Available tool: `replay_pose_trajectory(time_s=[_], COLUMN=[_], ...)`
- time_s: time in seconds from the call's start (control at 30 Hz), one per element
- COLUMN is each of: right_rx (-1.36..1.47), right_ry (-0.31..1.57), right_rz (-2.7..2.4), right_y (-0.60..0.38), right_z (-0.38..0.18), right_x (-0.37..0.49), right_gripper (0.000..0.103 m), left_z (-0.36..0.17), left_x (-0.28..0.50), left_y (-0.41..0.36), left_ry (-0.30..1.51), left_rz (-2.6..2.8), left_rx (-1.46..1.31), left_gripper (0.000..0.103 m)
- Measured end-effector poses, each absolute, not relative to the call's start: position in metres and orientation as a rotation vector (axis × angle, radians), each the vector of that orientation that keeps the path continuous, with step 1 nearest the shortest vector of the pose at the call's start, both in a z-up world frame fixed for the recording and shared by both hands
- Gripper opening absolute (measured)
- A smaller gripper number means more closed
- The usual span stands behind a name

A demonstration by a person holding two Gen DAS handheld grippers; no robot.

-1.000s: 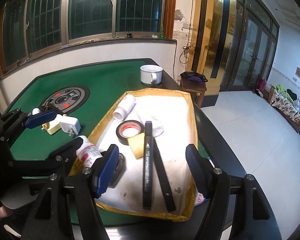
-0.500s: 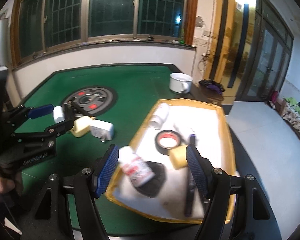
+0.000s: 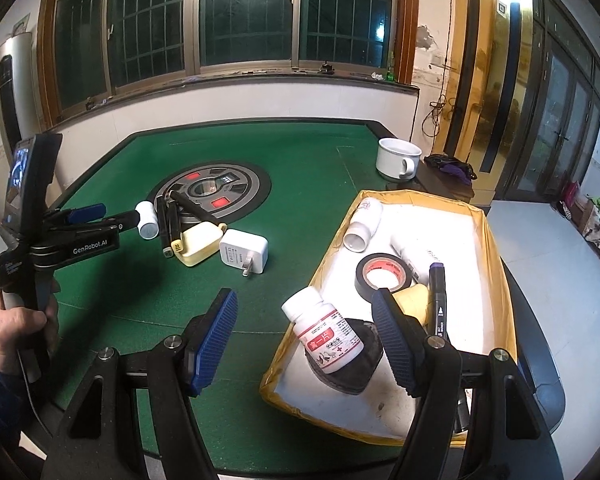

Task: Organize rigid objects
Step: 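Move both open tools back over the green table toward remaining objects, then grasp the white plug charger with the right tool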

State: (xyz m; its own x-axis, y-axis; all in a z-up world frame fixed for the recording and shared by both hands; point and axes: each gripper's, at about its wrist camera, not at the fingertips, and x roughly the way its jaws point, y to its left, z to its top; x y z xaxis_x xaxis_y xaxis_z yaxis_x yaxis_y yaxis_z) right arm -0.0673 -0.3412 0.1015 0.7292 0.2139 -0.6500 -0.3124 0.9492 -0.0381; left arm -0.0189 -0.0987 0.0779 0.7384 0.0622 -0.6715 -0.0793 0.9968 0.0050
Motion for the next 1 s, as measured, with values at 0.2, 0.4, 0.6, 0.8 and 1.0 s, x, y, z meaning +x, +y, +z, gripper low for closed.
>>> replay_pose_trajectory(time_s=[0.2,0.4,0.6,0.8,1.0], right_rx=[-0.136,-0.125,-0.109,-0.092,-0.047], right_ry=[0.697,0.691,0.691,0.689,0.727], right_rz=[0.306,0.317,0.311,0.311,0.372], right_y=[-0.343,-0.347,-0.355,-0.357,-0.357], right_z=[0.099,0.099,0.1,0.101,0.102], right_x=[-0.068,-0.069,-0.069,-0.069,-0.062], right_gripper=[0.065,0.065,0.065,0.065,0.065], left_z=[0.072,0.061,0.048,0.043,0.031], left_x=[-0.001,0.021,0.052,0.059,0.032], left_y=[-0.086,-0.071,-0.061,-0.055,-0.044], left_ry=[0.785,0.834,0.902,0.92,0.954], left_rz=[0.132,0.174,0.177,0.134,0.11], left_rx=[-0.068,-0.134,-0.143,-0.132,-0.059], left_gripper=[0.065,0.065,0.065,0.067,0.065])
